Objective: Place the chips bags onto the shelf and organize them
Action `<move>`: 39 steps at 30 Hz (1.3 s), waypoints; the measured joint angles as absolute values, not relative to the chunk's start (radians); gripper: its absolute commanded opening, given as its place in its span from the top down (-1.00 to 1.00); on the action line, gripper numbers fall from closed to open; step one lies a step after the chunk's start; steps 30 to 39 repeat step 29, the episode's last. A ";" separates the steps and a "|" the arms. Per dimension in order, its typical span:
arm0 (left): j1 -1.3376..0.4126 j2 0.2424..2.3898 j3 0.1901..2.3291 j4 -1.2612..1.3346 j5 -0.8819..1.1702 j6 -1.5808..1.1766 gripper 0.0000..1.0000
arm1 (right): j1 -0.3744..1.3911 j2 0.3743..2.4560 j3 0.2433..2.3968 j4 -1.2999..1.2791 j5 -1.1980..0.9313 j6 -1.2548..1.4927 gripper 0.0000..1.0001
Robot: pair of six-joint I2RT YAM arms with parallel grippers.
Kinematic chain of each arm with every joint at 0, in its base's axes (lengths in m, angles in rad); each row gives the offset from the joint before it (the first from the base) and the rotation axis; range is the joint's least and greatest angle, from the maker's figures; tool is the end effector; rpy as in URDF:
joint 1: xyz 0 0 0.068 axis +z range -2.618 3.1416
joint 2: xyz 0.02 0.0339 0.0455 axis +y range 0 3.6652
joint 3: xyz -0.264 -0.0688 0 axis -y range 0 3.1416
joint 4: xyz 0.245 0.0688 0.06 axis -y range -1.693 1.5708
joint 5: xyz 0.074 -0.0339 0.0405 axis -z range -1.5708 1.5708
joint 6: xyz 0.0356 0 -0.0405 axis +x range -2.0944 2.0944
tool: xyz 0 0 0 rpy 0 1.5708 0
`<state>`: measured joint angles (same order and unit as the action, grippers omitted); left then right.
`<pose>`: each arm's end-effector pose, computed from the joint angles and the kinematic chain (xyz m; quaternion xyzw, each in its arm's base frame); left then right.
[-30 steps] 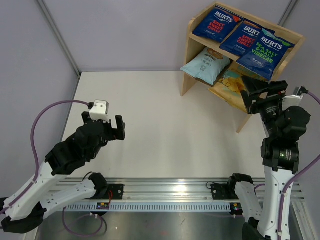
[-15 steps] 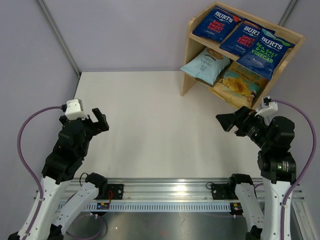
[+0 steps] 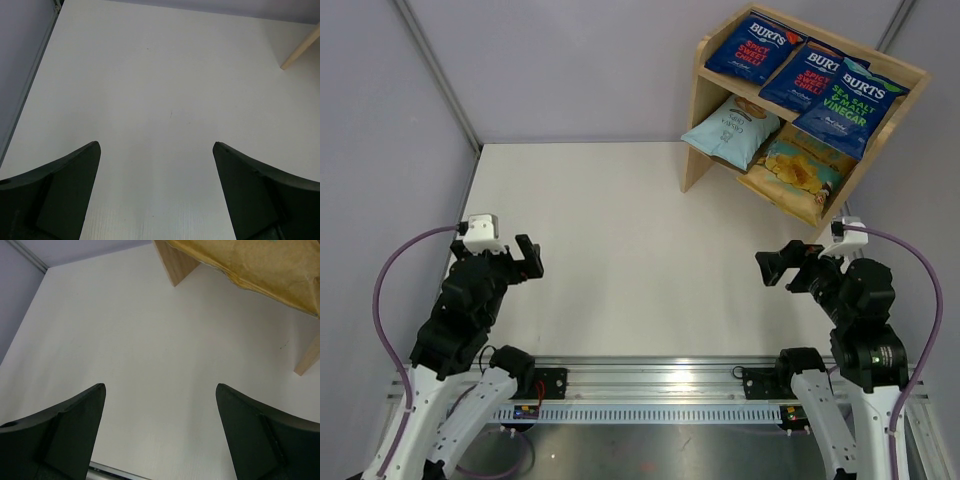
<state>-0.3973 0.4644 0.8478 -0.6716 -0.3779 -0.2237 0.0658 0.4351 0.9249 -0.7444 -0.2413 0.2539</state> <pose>0.0894 -0.0233 0.3486 -0.0437 0.7938 -0.0362 0.6055 0.0729 0.0133 0.3656 0.0005 0.7888 0.1907 0.5843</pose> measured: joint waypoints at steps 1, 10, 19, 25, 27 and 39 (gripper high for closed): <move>-0.397 0.449 0.823 -0.664 -0.378 -0.220 -0.98 | 0.066 0.428 0.901 -0.735 -0.229 0.255 -0.99; -0.397 0.274 0.630 -0.582 -0.370 -0.171 -0.98 | 0.066 0.279 0.758 -0.701 -0.189 0.268 -0.99; -0.397 0.251 0.608 -0.519 -0.347 -0.142 -0.98 | 0.073 0.268 0.757 -0.670 -0.171 0.278 -0.99; -0.397 0.253 0.606 -0.513 -0.340 -0.135 -0.98 | 0.082 0.277 0.757 -0.657 -0.133 0.288 -0.99; -0.397 0.253 0.606 -0.512 -0.340 -0.134 -0.98 | 0.083 0.275 0.757 -0.654 -0.114 0.292 -0.99; -0.397 0.253 0.606 -0.512 -0.340 -0.131 -0.98 | 0.083 0.273 0.752 -0.649 -0.096 0.298 -0.99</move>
